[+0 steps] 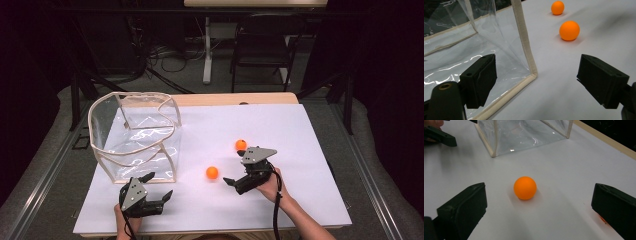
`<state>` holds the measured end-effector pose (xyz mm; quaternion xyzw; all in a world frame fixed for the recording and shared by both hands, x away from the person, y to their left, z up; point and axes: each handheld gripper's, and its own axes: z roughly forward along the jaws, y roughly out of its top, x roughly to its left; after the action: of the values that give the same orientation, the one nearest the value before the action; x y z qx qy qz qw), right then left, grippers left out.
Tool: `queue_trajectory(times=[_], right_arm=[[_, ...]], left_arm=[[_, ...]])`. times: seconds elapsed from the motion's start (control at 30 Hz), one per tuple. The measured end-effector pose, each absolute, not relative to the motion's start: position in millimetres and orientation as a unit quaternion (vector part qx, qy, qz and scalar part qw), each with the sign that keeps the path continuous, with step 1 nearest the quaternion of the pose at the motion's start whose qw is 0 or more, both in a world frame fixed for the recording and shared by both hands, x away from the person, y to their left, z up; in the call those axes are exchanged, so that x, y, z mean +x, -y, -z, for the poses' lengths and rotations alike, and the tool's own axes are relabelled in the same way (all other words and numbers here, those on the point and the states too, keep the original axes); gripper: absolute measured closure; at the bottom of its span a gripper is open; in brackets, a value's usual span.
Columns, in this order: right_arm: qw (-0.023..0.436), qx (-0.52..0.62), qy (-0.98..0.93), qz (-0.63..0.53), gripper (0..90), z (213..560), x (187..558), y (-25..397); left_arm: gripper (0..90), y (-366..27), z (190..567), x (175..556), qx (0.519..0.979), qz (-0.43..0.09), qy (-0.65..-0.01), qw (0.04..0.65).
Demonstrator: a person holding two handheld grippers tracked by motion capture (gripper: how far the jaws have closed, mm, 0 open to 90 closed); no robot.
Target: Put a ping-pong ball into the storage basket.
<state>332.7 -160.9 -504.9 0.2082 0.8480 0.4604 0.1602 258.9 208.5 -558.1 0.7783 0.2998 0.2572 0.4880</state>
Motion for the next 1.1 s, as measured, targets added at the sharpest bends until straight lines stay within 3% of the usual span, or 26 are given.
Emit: queue_trajectory(times=[1.1], right_arm=[[0.102, 0.199, -0.871, -0.436, 0.0, 527.0, 368.8, 120.6]], left_arm=[[15.9, -205.2, 559.5, 259.4, 0.783, -0.255, -0.296, 0.485]])
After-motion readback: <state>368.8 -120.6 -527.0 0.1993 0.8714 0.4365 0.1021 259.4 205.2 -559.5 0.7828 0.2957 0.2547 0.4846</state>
